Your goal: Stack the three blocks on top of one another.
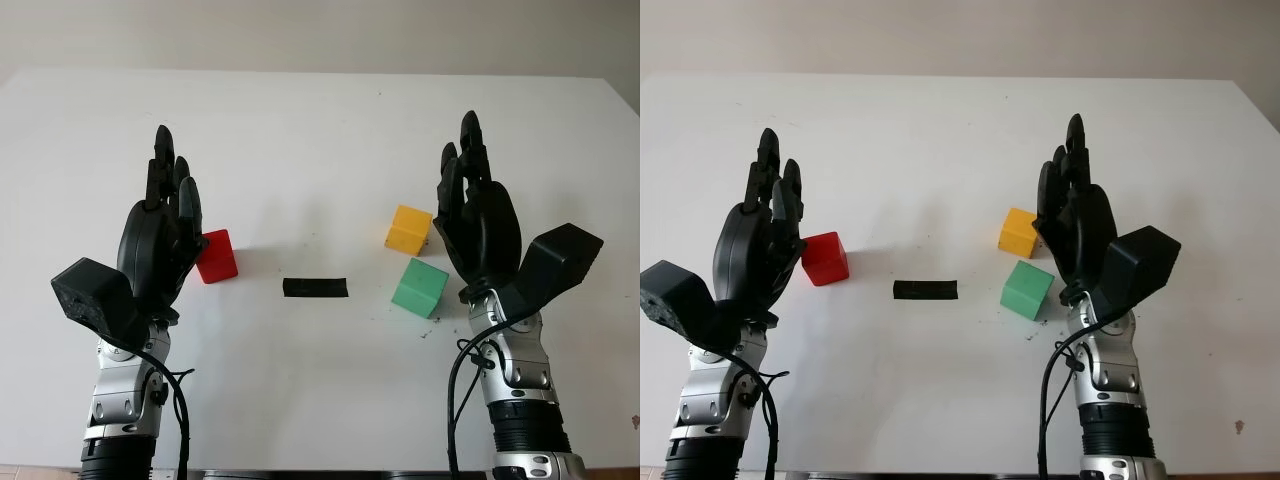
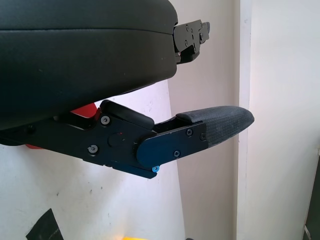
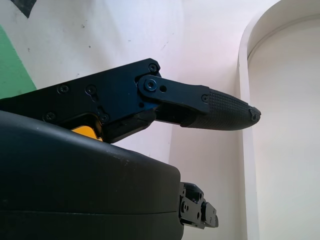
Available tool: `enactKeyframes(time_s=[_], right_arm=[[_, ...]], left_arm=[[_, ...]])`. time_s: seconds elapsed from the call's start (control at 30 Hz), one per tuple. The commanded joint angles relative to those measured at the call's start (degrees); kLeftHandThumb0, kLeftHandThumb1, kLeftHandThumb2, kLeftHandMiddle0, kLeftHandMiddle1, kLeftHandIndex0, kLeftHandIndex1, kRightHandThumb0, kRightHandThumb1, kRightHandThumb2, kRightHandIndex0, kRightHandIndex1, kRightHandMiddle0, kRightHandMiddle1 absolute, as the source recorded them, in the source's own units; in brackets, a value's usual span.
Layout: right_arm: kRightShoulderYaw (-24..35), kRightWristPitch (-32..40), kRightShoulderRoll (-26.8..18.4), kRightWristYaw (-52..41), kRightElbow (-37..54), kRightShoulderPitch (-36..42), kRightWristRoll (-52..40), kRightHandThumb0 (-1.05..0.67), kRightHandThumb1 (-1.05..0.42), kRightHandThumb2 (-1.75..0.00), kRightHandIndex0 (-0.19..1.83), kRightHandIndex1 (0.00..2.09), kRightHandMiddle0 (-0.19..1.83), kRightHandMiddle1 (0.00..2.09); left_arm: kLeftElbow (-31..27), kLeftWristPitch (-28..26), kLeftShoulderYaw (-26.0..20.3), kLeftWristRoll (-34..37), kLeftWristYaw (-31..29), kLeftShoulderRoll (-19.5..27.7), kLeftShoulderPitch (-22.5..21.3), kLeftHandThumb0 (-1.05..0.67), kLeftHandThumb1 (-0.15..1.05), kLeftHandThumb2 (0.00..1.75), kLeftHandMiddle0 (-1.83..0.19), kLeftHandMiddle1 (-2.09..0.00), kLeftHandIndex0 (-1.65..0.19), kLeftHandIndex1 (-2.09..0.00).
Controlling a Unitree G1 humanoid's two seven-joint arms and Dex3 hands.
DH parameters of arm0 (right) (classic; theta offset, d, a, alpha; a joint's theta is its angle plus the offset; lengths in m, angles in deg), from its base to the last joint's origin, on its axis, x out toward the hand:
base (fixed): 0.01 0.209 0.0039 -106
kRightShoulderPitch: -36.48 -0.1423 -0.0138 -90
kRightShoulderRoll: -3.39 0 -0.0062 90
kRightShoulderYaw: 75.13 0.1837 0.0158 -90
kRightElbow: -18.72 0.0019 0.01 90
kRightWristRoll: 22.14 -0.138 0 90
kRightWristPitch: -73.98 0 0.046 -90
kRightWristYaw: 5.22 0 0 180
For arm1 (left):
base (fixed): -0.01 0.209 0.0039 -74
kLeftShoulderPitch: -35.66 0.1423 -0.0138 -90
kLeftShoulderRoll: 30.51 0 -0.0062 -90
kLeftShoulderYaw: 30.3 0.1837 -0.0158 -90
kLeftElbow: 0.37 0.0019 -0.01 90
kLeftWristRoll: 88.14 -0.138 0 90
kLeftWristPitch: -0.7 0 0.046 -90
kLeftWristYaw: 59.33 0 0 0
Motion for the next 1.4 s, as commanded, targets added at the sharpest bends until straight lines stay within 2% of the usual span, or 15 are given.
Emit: enactKeyframes(time_s=[0.0,0.27,0.37,0.47,0.53,0.67,0.8,0.9,0.97,1.13,1.27,1.37], right_arm=[[0.3,-0.7,-0.6,-0.1,0.4,-0.8,-0.2,-0.75,-1.05,-0.63,-0.19,0.0,-0.19,0.0],[0.2,-1.2,-1.0,-0.7,0.1,-0.3,0.1,-0.74,-1.05,-0.64,-0.19,0.0,-0.19,0.0],[0.3,-0.7,-1.1,-0.7,1.0,-0.1,0.0,-0.74,-1.05,-0.65,-0.19,0.0,-0.19,0.0],[0.4,-0.4,-1.2,-0.9,1.2,-0.4,-0.4,-0.74,-1.05,-0.65,-0.19,0.0,-0.19,0.0],[0.5,0.4,-1.3,-0.8,1.7,-0.6,-0.7,-0.74,-1.05,-0.64,-0.19,0.0,-0.19,0.0],[0.5,0.6,-1.8,-0.9,2.2,-0.6,-0.6,-0.74,-1.05,-0.64,-0.19,0.0,-0.19,0.0],[0.7,0.7,-1.9,-0.8,2.6,-0.5,-0.8,-0.73,-1.05,-0.65,-0.19,0.0,-0.19,0.0],[0.9,0.8,-1.9,-1.0,2.7,-0.6,-1.1,-0.72,-1.05,-0.65,-0.19,0.0,-0.19,0.0],[1.0,0.8,-1.8,-1.2,2.6,-0.8,-1.4,-0.73,-1.05,-0.65,-0.19,0.0,-0.19,0.0],[1.0,1.1,-1.9,-1.1,2.3,-1.1,-1.5,-0.74,-1.05,-0.64,-0.19,0.0,-0.19,0.0],[1.0,1.2,-2.1,-1.1,2.3,-1.3,-1.4,-0.74,-1.05,-0.64,-0.19,0.0,-0.19,0.0],[0.9,1.5,-2.0,-1.1,2.6,-1.3,-1.5,-0.74,-1.05,-0.63,-0.19,0.0,-0.19,0.0]], left_arm=[[-1.3,0.3,-0.3,0.1,-0.1,0.6,0.5,-0.79,1.05,0.7,0.19,0.0,0.19,0.0],[-1.3,0.2,-0.2,-0.1,0.1,0.4,0.9,-0.79,1.05,0.69,0.19,0.0,0.19,0.0],[-2.7,1.2,-0.8,-1.2,2.3,-0.1,1.7,-0.75,1.05,0.67,0.19,0.0,0.19,0.0],[-3.4,5.0,-1.4,-9.5,11.2,-0.7,1.6,-0.67,1.05,0.56,0.05,-0.07,0.09,-0.06],[-5.2,4.7,-1.1,-17.5,15.7,1.5,2.1,-0.65,1.05,0.43,-0.06,-0.09,-0.03,-0.11],[-12.1,-1.8,-0.7,-25.3,12.1,8.3,4.2,-0.68,1.05,0.29,-0.02,-0.05,-0.14,-0.13],[-18.7,-9.5,-0.9,-27.8,2.1,16.8,6.0,-0.73,1.03,0.11,0.03,-0.05,-0.22,-0.13],[-20.7,-13.3,-0.6,-29.2,-3.8,21.7,6.5,-0.74,0.99,0.06,0.03,-0.05,-0.25,-0.12],[-20.4,-14.5,0.7,-31.7,-6.6,24.9,6.6,-0.69,0.95,0.04,0.04,-0.05,-0.26,-0.11],[-20.2,-16.7,3.1,-34.6,-9.5,27.0,6.3,-0.61,0.87,0.03,0.06,-0.05,-0.29,-0.1],[-19.2,-17.1,4.8,-36.3,-9.6,27.3,5.9,-0.62,0.86,0.04,0.06,-0.05,-0.3,-0.09],[-17.8,-16.6,6.6,-39.4,-7.8,27.3,5.6,-0.68,0.87,0.05,0.06,-0.05,-0.29,-0.08]])
